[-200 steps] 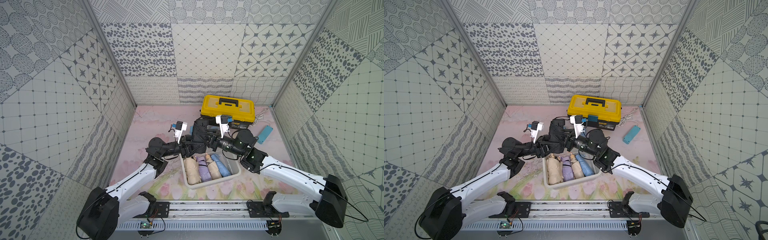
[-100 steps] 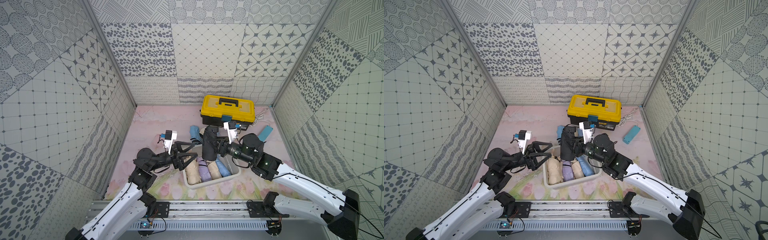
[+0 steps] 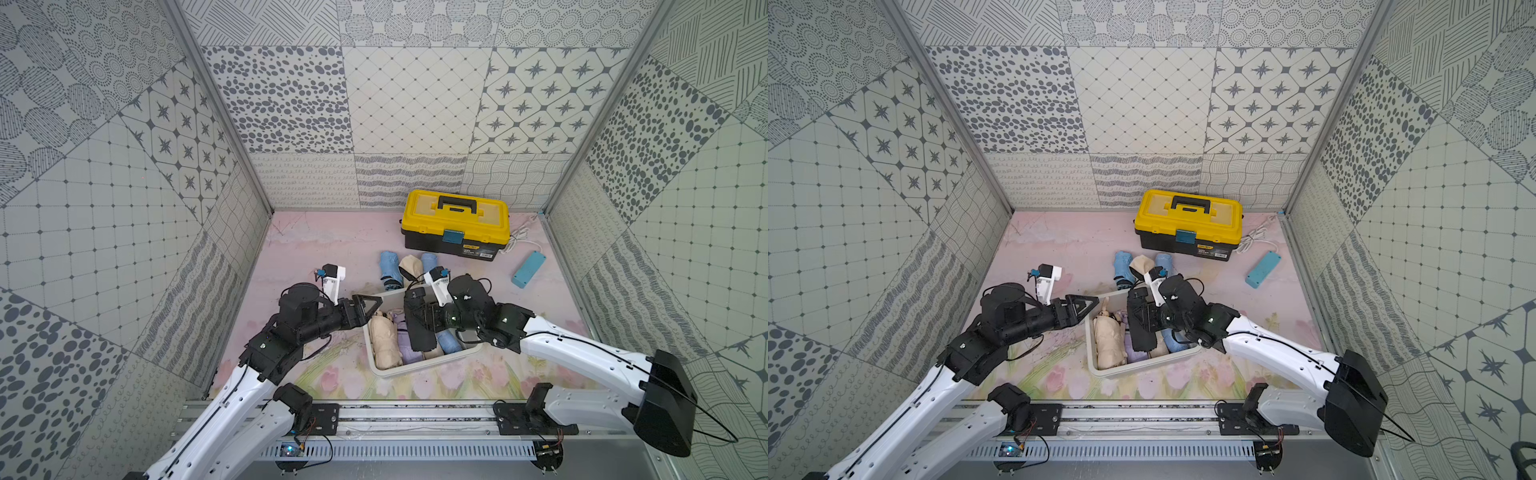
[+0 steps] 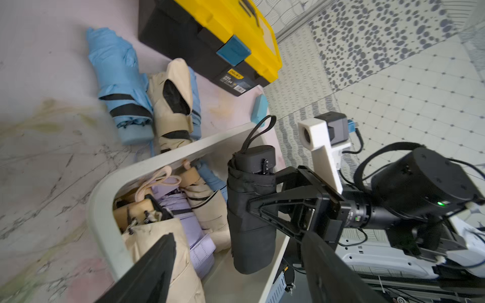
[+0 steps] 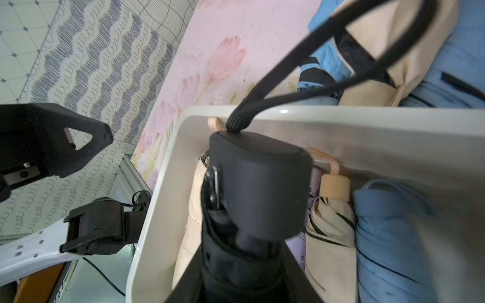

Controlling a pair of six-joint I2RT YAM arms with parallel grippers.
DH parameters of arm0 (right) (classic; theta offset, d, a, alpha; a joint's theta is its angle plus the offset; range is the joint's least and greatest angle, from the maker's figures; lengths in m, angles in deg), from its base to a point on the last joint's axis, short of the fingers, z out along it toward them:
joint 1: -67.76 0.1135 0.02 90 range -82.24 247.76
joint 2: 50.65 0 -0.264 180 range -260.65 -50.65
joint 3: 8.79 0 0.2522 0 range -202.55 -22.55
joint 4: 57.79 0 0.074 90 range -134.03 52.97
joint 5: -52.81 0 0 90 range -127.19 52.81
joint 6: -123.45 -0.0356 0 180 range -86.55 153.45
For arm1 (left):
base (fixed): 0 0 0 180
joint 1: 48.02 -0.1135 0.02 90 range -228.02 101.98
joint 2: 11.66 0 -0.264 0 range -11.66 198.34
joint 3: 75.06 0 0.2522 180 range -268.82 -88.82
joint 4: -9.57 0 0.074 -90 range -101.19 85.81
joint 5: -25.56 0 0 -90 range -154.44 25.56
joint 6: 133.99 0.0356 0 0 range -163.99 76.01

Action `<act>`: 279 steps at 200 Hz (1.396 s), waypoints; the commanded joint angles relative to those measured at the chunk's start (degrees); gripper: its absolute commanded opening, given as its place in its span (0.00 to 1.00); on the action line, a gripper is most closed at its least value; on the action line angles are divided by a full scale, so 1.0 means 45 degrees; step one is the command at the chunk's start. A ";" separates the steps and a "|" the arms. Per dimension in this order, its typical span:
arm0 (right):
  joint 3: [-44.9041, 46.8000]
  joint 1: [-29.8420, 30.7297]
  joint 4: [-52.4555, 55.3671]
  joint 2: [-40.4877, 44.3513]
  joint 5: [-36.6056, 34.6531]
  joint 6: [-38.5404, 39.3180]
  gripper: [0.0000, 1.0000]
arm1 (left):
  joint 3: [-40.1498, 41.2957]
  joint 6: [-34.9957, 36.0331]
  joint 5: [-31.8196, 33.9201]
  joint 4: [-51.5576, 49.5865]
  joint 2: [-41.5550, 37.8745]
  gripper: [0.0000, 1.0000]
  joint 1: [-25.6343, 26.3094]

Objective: Put the umbrella into the storage box
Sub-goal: Place the umbrella in the storage box, then adjust the storage box at the center of the board.

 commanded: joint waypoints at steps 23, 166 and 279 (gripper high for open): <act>-0.0325 0.0388 -0.1609 -0.1032 0.0556 -0.0237 0.13 | -0.0962 -0.0214 0.0939 -0.4333 0.1675 0.71 -0.0023; -0.0572 0.0585 -0.1523 -0.3028 -0.1173 -0.1359 0.55 | -0.0995 0.0130 0.0383 -0.2852 0.3988 0.60 -0.0056; -0.1081 -0.1377 0.0956 0.1407 -0.2981 0.1110 0.71 | -0.1706 0.0527 0.2071 -0.3906 0.4915 0.22 -0.0343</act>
